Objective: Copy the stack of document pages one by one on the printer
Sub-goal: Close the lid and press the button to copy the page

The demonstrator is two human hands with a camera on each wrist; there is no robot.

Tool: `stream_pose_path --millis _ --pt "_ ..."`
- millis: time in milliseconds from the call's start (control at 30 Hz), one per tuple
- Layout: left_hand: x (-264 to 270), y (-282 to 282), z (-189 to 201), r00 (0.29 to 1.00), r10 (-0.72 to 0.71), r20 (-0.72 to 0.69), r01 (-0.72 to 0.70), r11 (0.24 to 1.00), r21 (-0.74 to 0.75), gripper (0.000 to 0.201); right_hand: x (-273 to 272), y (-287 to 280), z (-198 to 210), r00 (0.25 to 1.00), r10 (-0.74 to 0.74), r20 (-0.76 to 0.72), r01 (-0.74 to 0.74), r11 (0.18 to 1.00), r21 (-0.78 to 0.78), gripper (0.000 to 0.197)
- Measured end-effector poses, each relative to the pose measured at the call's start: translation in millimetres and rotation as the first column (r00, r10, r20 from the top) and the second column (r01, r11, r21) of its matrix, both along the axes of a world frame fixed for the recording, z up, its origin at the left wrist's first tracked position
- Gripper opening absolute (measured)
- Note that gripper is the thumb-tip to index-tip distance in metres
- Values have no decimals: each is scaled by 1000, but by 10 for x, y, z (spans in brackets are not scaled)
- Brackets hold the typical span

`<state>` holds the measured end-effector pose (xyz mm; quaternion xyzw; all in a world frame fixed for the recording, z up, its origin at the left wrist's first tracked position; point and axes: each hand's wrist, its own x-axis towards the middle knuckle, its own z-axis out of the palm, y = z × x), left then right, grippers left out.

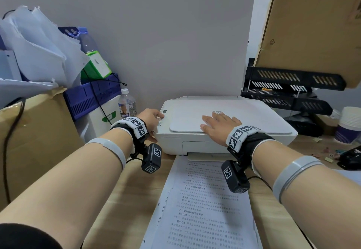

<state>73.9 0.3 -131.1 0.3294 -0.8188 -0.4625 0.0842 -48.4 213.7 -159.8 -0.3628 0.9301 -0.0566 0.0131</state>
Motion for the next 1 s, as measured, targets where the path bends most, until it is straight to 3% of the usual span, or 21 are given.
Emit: stream_pose_path --millis 433,1000 --pt "77 8 34 1000 -18 -11 19 996 92 45 32 6 23 1000 -9 4 9 1000 18 58" --pt "89 20 47 1000 -10 -23 12 996 93 39 26 7 8 1000 -4 -5 4 1000 5 57"
